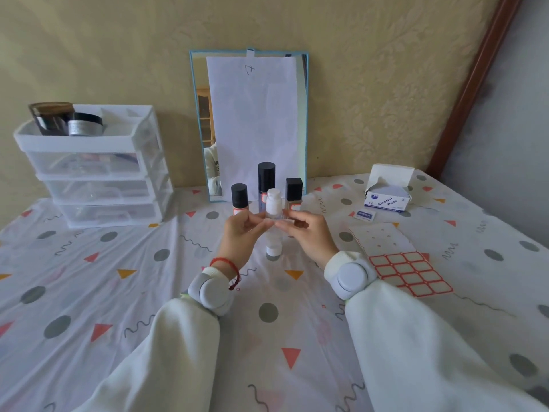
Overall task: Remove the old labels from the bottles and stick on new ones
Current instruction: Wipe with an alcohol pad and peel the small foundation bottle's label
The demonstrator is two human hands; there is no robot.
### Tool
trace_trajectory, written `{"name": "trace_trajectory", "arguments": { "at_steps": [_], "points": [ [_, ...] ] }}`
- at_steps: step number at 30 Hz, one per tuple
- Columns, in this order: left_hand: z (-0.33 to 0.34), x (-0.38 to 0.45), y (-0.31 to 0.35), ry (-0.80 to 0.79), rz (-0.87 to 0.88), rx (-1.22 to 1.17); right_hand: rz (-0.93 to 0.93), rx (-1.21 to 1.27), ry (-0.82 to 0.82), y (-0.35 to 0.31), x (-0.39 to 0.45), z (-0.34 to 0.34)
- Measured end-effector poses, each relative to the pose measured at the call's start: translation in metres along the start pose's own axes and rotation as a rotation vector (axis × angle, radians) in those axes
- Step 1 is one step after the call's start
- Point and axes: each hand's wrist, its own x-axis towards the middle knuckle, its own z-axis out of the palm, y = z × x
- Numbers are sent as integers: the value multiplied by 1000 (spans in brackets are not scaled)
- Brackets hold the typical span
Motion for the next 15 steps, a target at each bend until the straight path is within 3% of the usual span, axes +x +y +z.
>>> {"name": "trace_trajectory", "arguments": {
  "at_steps": [5,15],
  "points": [
    [0,-5,2,9,-101,-181,5,27,-49,-2,-7,5],
    [2,-15,12,-116,-156,-229,200,293,-89,2,-16,-2]
  ]
}}
